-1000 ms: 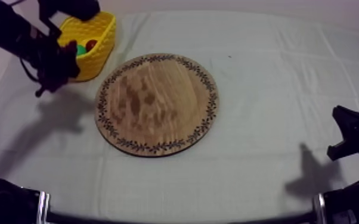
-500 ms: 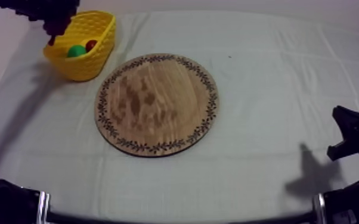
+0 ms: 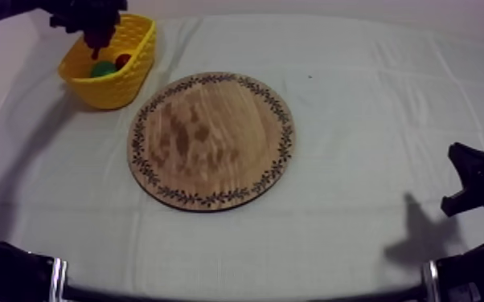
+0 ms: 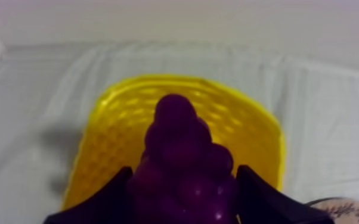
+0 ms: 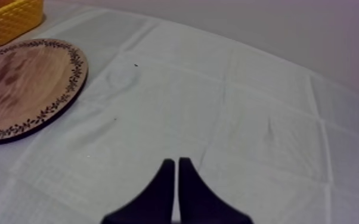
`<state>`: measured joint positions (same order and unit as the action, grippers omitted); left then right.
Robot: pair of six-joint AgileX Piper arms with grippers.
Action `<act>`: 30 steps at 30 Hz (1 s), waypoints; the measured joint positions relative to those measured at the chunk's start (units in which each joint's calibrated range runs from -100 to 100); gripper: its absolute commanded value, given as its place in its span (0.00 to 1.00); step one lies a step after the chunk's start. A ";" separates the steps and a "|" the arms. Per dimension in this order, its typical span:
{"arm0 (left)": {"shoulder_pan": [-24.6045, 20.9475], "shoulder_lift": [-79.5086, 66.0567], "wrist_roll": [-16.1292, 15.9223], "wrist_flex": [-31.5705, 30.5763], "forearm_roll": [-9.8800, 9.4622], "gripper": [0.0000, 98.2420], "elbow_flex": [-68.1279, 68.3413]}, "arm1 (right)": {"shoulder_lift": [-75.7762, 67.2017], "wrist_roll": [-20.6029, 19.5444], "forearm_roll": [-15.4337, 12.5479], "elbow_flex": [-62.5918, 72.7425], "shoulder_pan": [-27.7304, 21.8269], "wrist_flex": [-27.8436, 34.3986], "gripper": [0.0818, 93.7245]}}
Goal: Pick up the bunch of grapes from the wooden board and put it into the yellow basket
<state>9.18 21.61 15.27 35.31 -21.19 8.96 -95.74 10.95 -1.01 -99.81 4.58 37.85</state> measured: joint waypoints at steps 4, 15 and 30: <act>0.09 3.63 -0.27 -0.87 -0.32 0.44 -0.58 | 0.00 0.00 0.00 0.00 0.00 0.00 0.00; -0.53 6.29 -0.16 -1.14 -0.36 0.66 -2.30 | 0.00 0.00 0.00 0.00 0.00 0.00 0.00; -1.80 -4.90 2.15 -3.62 0.49 0.73 4.01 | 0.00 0.00 0.00 0.00 0.00 0.00 0.00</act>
<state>7.38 16.70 17.42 31.69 -20.70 12.97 -95.74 10.95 -1.01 -99.81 4.58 37.85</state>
